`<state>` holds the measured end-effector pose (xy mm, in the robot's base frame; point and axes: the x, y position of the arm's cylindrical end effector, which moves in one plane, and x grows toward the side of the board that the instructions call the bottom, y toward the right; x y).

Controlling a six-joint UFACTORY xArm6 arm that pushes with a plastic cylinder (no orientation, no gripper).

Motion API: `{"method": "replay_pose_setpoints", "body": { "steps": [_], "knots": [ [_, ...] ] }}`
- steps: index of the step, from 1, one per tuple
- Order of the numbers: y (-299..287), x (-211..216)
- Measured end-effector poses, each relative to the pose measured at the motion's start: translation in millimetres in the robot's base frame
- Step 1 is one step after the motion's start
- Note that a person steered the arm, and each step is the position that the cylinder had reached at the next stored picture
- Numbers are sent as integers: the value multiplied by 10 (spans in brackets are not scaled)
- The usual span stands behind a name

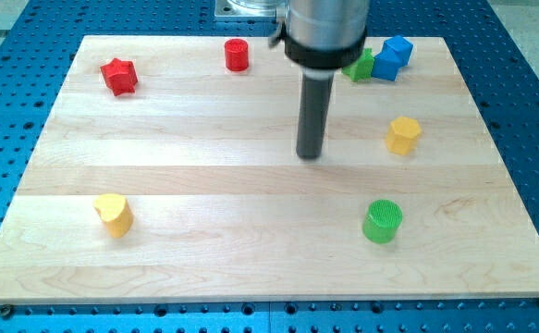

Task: Place the green circle diagonally top left to the yellow hexagon

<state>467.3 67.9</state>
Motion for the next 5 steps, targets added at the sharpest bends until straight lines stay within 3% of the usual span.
{"method": "replay_pose_setpoints", "body": {
  "steps": [1, 2, 3, 4, 5],
  "knots": [
    [1462, 527],
    [1325, 1157],
    [218, 1018],
    [89, 292],
    [-102, 334]
  ]
}}
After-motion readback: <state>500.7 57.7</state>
